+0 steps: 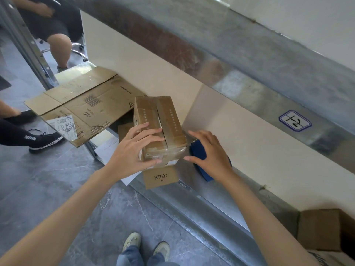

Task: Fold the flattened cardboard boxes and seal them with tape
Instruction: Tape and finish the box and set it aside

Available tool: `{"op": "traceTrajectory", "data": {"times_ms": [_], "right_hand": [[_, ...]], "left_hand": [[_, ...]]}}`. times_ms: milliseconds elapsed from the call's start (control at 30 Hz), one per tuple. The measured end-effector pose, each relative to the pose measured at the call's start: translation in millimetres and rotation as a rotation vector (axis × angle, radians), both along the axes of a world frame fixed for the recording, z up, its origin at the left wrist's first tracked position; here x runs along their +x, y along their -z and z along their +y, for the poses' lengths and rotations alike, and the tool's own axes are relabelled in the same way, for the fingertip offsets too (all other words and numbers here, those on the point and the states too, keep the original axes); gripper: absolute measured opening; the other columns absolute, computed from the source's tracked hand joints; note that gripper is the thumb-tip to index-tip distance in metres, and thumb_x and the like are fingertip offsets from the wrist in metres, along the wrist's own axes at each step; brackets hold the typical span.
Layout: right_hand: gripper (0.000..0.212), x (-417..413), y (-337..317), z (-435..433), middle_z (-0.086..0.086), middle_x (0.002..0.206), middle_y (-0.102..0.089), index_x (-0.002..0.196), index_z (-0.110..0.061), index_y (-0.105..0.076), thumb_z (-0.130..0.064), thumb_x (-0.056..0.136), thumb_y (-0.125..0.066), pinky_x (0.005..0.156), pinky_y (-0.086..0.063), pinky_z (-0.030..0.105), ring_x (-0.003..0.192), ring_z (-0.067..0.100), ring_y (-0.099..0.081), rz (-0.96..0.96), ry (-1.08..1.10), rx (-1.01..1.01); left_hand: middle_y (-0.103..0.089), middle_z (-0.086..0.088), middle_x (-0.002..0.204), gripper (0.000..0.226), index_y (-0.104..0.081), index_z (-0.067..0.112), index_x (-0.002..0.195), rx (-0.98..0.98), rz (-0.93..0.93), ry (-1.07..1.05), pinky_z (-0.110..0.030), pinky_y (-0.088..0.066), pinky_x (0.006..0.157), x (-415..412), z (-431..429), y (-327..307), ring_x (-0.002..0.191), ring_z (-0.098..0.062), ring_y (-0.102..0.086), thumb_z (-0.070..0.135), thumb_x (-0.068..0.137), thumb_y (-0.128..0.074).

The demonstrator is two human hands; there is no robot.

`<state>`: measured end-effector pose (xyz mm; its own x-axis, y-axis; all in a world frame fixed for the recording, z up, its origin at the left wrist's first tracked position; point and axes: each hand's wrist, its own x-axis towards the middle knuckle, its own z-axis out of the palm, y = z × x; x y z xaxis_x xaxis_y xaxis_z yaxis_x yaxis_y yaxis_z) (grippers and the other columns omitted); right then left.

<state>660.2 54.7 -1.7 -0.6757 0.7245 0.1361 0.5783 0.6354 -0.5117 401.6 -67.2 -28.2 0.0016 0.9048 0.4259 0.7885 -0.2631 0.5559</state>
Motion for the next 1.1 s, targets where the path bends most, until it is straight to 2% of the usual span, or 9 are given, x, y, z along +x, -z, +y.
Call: {"op": "traceTrajectory", "data": {"times_ms": [67,167,367,500,600,700,767,933,1100], "right_hand": [[0.074,-17,-6,-5,-0.020,0.145,-0.037,0.145,-0.042,-0.039,-0.057,0.080,-0.071,0.102,-0.038,0.029,0.132,0.003,-0.036,0.013,-0.098,-0.013],[0.070,-32,-6,-7,-0.019,0.146,-0.039,0.142,-0.036,-0.049,-0.050,0.079,-0.075,0.100,-0.036,0.027,0.130,-0.002,-0.035,0.036,-0.166,-0.015],[0.052,-40,2,-5,-0.012,0.135,-0.051,0.128,-0.027,-0.065,-0.035,0.079,-0.080,0.099,-0.036,0.022,0.126,0.004,-0.043,0.168,-0.120,-0.039],[0.052,-42,3,-1,-0.013,0.132,-0.053,0.128,-0.028,-0.066,-0.033,0.078,-0.081,0.103,-0.042,0.033,0.125,0.009,-0.048,0.179,-0.128,-0.075],[0.052,-44,1,0,-0.015,0.129,-0.052,0.128,-0.028,-0.066,-0.031,0.078,-0.081,0.104,-0.043,0.033,0.125,0.009,-0.048,0.162,-0.156,-0.071],[0.052,-41,-2,1,-0.018,0.130,-0.049,0.129,-0.031,-0.064,-0.039,0.079,-0.079,0.104,-0.038,0.027,0.128,0.006,-0.045,0.141,-0.171,-0.107],[0.050,-40,-3,0,-0.019,0.131,-0.048,0.129,-0.033,-0.064,-0.045,0.081,-0.075,0.104,-0.037,0.028,0.128,0.004,-0.044,0.145,-0.160,-0.112],[0.039,-46,-3,-9,-0.017,0.127,-0.051,0.123,-0.031,-0.067,-0.044,0.087,-0.069,0.104,-0.045,0.040,0.126,0.006,-0.048,0.193,-0.126,-0.103],[0.028,-52,2,-12,-0.019,0.117,-0.052,0.112,-0.034,-0.070,-0.042,0.085,-0.067,0.103,-0.045,0.034,0.122,0.005,-0.052,0.266,-0.059,-0.168]], "left_hand": [[-0.043,0.016,0.150,0.051,-0.062,0.033,0.126,0.009,-0.013,-0.009,-0.039,-0.032,0.115,1,-1,0,0.146,-0.017,-0.030,0.057,0.082,-0.069],[-0.052,0.011,0.142,0.050,-0.065,0.028,0.125,0.026,-0.022,-0.026,-0.043,-0.035,0.115,1,-2,2,0.145,-0.020,-0.034,0.054,0.083,-0.072],[-0.055,0.009,0.141,0.052,-0.066,0.025,0.128,-0.014,-0.096,-0.038,-0.030,-0.023,0.121,4,-9,1,0.148,-0.017,-0.029,0.049,0.082,-0.075],[-0.056,0.008,0.140,0.048,-0.066,0.024,0.128,-0.042,-0.081,-0.041,-0.022,-0.020,0.120,0,-8,-2,0.148,-0.016,-0.030,0.042,0.084,-0.072],[-0.057,0.007,0.139,0.048,-0.066,0.024,0.128,-0.043,-0.060,-0.036,-0.026,-0.023,0.120,-3,-9,-3,0.146,-0.018,-0.032,0.040,0.084,-0.073],[-0.057,0.007,0.139,0.048,-0.066,0.023,0.128,-0.053,-0.083,-0.024,-0.025,-0.022,0.120,-3,-9,-4,0.147,-0.017,-0.031,0.044,0.086,-0.072],[-0.057,0.008,0.138,0.044,-0.067,0.024,0.127,-0.059,-0.106,-0.029,-0.024,-0.022,0.119,-1,-8,-6,0.147,-0.016,-0.031,0.044,0.089,-0.067],[-0.063,0.008,0.129,0.036,-0.072,0.022,0.119,-0.013,-0.165,-0.089,-0.023,-0.025,0.118,5,-10,-7,0.143,-0.016,-0.037,0.030,0.086,-0.060],[-0.066,0.008,0.127,0.037,-0.074,0.021,0.115,-0.025,-0.195,-0.118,-0.025,-0.028,0.118,6,-8,-8,0.141,-0.017,-0.041,0.021,0.087,-0.050]]}}
